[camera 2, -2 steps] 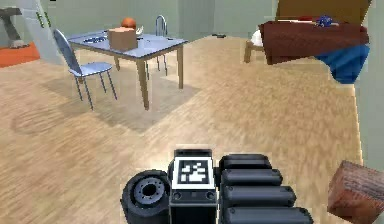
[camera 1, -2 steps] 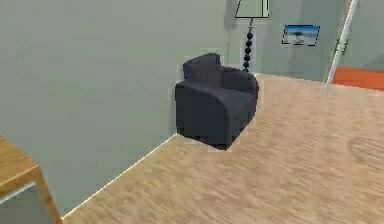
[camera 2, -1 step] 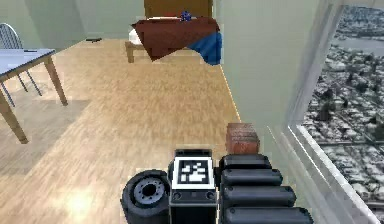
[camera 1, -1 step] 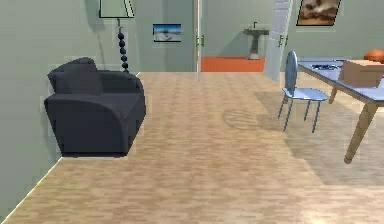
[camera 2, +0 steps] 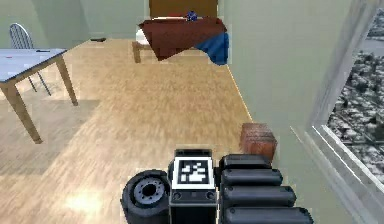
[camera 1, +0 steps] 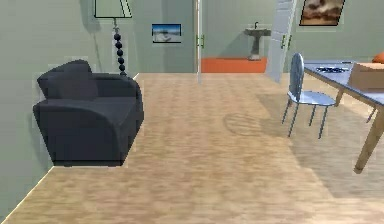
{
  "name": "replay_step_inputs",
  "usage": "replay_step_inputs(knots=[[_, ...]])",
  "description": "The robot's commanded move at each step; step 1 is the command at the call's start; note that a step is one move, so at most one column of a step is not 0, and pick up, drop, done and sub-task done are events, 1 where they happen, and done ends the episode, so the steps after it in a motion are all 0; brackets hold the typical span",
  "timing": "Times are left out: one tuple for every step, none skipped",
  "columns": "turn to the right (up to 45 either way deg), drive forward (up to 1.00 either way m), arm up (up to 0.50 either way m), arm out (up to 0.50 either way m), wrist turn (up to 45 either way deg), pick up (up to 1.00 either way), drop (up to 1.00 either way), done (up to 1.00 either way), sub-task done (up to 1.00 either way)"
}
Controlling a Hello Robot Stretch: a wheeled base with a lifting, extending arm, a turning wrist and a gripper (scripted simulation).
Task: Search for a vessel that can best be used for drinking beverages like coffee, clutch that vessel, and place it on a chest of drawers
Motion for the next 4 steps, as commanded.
replay_step_inputs(knots=[[-45.0,0.0,0.0,0.0,0.0,0.0,0.0,0.0,0.0],[-42.0,0.0,0.0,0.0,0.0,0.0,0.0,0.0,0.0],[0.0,0.3,0.0,0.0,0.0,0.0,0.0,0.0,0.0],[-18.0,0.0,0.0,0.0,0.0,0.0,0.0,0.0,0.0]])
